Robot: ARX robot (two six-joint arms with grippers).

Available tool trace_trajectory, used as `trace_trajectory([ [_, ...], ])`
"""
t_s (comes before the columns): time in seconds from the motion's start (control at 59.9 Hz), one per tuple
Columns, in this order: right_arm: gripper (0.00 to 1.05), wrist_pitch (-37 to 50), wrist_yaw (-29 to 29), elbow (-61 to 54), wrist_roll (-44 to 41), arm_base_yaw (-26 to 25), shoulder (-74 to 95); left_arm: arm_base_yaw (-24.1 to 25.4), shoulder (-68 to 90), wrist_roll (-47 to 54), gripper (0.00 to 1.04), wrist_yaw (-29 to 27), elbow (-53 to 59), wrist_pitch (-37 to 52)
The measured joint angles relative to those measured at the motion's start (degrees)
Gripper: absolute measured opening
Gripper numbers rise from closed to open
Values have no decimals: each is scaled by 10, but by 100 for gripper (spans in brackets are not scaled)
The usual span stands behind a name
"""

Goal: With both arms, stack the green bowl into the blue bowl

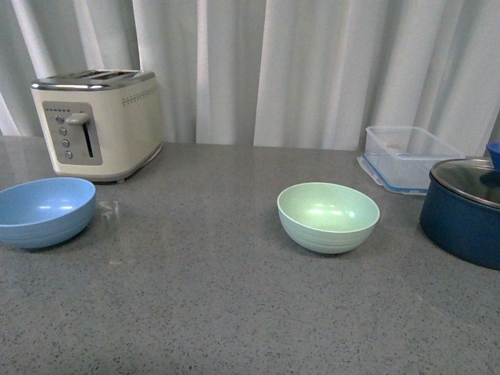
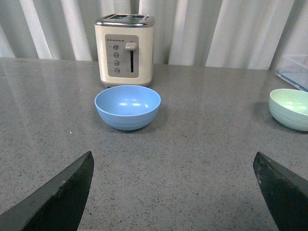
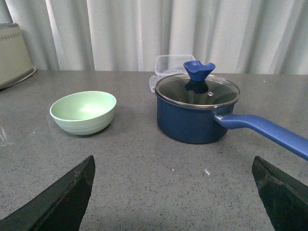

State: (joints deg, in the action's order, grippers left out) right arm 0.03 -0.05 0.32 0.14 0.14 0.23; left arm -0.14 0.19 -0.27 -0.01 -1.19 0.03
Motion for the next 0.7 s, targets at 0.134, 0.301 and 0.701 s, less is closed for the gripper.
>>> trace_trajectory([
  [0.134, 95, 0, 1, 0, 0, 0, 0, 0, 0, 0, 98, 0, 0, 0],
  [0.301, 95, 0, -1, 0, 0, 0, 0, 0, 0, 0, 98, -2, 0, 0],
  [0.701, 95, 0, 0, 0, 0, 0, 0, 46, 200, -72, 98, -102, -178, -224],
])
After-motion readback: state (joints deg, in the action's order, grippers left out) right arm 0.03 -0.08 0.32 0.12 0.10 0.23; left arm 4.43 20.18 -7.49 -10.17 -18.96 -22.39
